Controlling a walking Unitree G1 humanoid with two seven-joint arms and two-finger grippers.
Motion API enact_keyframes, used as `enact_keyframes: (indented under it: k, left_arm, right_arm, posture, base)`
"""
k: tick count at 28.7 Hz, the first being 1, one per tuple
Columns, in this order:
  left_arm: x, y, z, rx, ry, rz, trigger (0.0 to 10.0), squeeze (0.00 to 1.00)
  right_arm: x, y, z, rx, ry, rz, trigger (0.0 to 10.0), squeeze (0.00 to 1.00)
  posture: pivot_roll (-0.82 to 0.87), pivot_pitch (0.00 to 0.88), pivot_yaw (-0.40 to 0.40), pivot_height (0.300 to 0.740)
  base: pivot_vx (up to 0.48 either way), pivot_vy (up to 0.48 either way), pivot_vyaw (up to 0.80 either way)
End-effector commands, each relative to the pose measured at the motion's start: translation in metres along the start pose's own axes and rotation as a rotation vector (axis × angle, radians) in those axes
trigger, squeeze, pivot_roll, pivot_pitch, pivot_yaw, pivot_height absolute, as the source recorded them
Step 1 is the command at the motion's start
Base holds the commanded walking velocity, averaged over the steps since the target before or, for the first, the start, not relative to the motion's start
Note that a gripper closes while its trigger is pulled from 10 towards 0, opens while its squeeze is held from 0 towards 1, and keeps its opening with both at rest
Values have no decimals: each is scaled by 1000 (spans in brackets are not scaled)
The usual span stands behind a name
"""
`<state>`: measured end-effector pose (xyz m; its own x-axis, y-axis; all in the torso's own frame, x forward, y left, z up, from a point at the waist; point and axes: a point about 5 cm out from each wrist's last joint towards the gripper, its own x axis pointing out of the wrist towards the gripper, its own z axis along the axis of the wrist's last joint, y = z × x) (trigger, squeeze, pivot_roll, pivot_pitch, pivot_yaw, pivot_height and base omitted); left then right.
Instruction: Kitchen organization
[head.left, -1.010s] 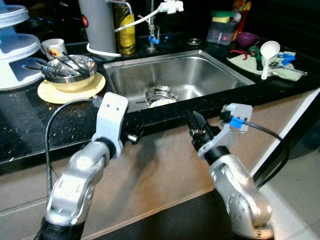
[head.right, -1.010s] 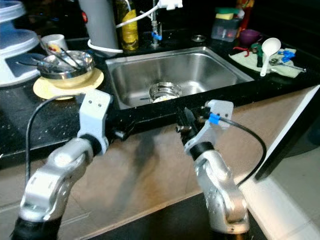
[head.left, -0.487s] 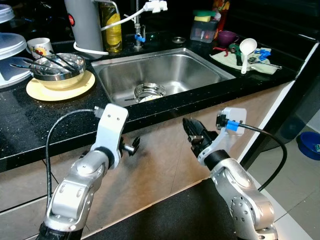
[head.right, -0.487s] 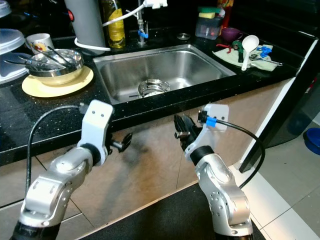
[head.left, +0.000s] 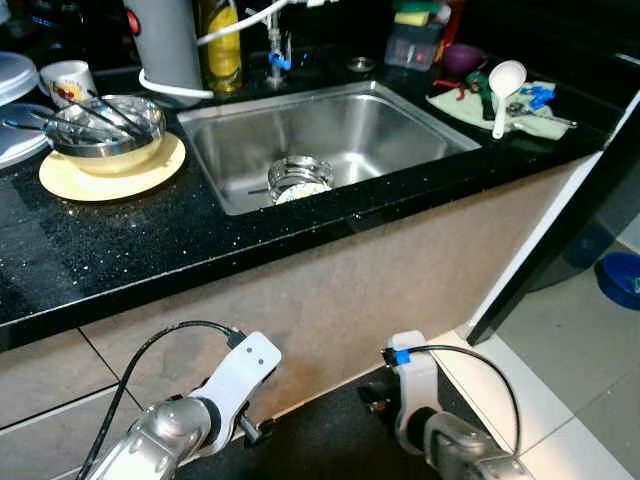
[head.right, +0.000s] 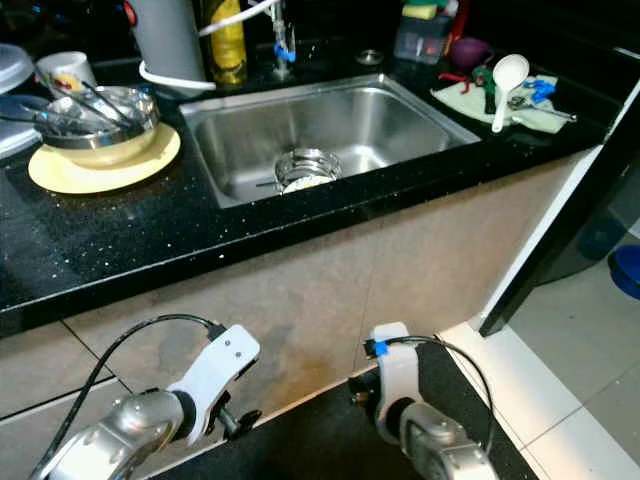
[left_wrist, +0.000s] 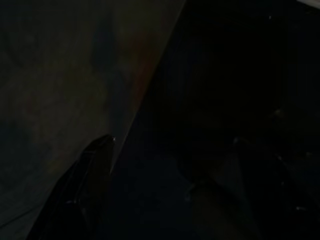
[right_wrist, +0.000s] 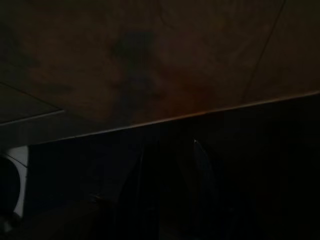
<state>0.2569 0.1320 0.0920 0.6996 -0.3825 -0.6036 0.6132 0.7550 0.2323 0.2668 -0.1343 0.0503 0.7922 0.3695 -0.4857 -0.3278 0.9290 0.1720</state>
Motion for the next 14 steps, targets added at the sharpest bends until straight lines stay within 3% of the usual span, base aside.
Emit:
enact_keyframes:
  k: [1, 2, 5, 8, 11, 14]
  left_arm:
    - [14, 3, -26, -2, 70, 98, 10000, 0]
    - [14, 3, -26, -2, 70, 98, 10000, 0]
    - [37, 1, -67, -124, 184, 213, 10000, 0]
    - [40, 0, -77, -166, 214, 230, 10000, 0]
    - [39, -4, -106, -227, 297, 266, 10000, 0]
    - [38, -6, -107, -235, 291, 262, 10000, 0]
  right_arm:
    - [6, -10, -25, 16, 54, -76, 10000, 0]
    - [6, -10, -25, 16, 54, -76, 10000, 0]
    - [15, -19, -73, 37, 190, -181, 10000, 0]
    - [14, -19, -83, 62, 222, -201, 10000, 0]
    - [15, -14, -94, 125, 247, -203, 10000, 0]
    - [16, -12, -95, 122, 245, -197, 10000, 0]
  posture:
    - [-90, 139, -26, 740]
    - [-90, 139, -26, 740]
    - [-86, 132, -23, 740]
    - [-81, 133, -23, 740]
    - [-81, 133, -14, 740]
    - [-80, 131, -10, 740]
  base:
    - [0, 0, 0]
    - [0, 0, 0]
    - [0, 0, 0]
    - [0, 0, 0]
    - [0, 0, 317]
    - [0, 0, 692]
